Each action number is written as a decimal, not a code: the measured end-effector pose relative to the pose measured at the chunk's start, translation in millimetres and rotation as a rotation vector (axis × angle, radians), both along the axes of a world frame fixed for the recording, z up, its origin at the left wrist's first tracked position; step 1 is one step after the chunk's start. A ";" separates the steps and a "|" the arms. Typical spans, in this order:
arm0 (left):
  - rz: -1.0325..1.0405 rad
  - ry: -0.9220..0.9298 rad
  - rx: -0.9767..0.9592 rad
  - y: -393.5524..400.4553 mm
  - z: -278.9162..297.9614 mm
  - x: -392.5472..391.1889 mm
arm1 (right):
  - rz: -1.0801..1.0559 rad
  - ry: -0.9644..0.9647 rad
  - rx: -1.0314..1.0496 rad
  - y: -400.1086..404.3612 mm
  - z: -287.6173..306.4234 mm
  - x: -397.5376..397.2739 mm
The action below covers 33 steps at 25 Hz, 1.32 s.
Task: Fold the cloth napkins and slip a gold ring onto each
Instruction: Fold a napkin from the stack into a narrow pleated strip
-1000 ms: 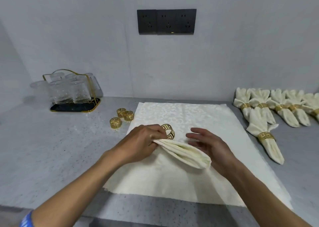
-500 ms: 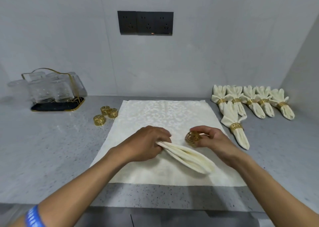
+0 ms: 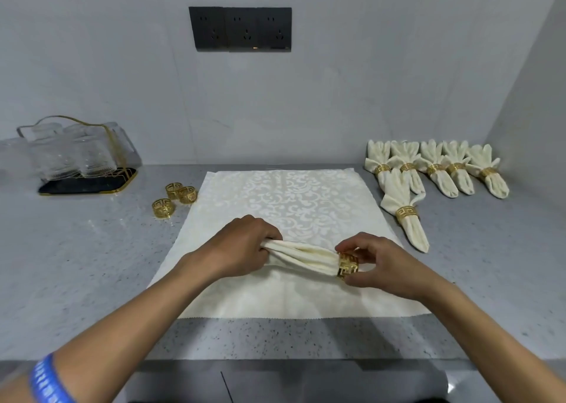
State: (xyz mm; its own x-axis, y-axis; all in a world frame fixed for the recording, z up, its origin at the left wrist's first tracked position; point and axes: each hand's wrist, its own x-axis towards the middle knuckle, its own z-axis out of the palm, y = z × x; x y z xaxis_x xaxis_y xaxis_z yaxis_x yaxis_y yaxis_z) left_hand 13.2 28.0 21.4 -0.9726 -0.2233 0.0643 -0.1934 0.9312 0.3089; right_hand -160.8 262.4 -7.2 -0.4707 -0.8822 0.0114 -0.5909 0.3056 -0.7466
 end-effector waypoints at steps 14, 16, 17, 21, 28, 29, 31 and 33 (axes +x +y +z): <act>-0.070 -0.121 0.012 27.0 -13.2 -0.4 | 0.117 0.317 0.037 -28.5 -30.7 21.2; -0.071 -0.148 0.027 25.7 -17.5 2.9 | 0.081 0.336 0.051 -21.2 -35.8 15.8; -0.073 -0.161 0.028 24.3 -18.3 3.7 | 0.069 0.340 0.048 -18.8 -37.9 15.0; -0.120 -0.132 -0.198 22.0 -15.6 3.7 | 0.007 0.303 0.014 -20.0 -42.7 19.6; -0.235 -0.073 -0.535 62.6 -31.6 -25.7 | -0.098 0.339 -0.030 -15.2 -45.1 36.7; -0.239 -0.038 -0.573 58.6 -30.5 -26.3 | -0.128 0.344 -0.029 -12.5 -44.0 41.9; -0.263 -0.011 -0.615 51.7 -27.8 -26.2 | -0.204 0.327 -0.023 -9.8 -45.1 57.3; -0.372 0.056 -0.654 48.7 -33.8 -24.9 | -0.294 0.287 -0.045 -9.4 -53.4 78.4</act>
State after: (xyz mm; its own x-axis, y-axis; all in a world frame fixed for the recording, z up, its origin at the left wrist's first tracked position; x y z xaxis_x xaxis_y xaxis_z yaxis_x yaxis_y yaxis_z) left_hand -11.7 76.7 -12.4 -0.9678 0.2198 0.1230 0.1691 0.9289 -0.3294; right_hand -82.4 253.0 -60.5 -0.6748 -0.7062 0.2143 -0.6694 0.4633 -0.5808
